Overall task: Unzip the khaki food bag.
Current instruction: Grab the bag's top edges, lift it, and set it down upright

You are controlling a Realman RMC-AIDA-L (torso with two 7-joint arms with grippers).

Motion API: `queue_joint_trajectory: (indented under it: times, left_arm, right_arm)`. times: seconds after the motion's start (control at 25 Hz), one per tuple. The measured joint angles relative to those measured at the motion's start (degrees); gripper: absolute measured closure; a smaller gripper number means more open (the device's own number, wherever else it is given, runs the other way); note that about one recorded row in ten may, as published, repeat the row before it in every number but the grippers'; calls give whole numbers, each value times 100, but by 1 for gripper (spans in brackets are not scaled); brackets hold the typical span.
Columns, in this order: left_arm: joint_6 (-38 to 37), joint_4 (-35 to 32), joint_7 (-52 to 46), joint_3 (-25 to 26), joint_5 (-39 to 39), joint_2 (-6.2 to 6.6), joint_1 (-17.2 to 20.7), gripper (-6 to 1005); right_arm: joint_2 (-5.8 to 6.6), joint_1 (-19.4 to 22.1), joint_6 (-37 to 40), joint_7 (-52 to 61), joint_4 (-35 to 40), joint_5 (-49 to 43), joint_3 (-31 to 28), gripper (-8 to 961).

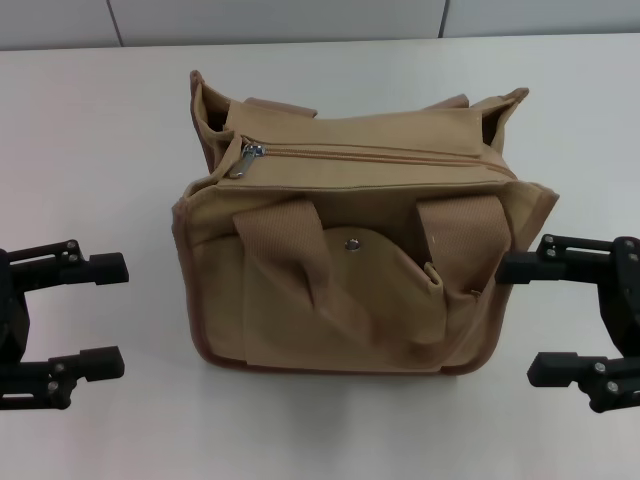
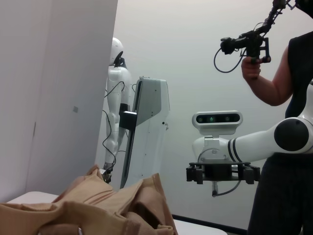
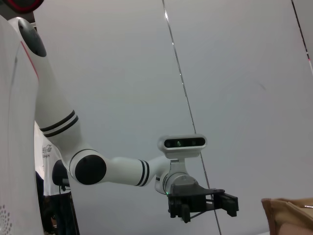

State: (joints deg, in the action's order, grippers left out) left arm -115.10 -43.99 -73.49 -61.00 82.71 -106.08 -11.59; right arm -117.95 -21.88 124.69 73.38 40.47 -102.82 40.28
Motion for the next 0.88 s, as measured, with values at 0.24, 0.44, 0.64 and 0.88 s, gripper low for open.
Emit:
queue_joint_trajectory:
  times: [0.24, 0.44, 0.64, 0.88]
  left_arm:
    - [12, -1, -1, 76, 2, -28, 2, 228]
    - [125, 39, -3, 397, 273, -159, -22, 240]
    - [245, 47, 335, 1352, 982, -649, -74, 253]
    - [419, 26, 838, 2126, 1543, -1138, -35, 269]
  right_arm:
    - [-14, 0, 11, -2, 9, 0, -27, 182]
    - [-18, 5, 4, -51, 5, 0, -40, 185]
    - [-27, -3, -72, -98, -38, 1, -265, 189]
    - [-28, 34, -82, -140, -118, 7, -553, 194]
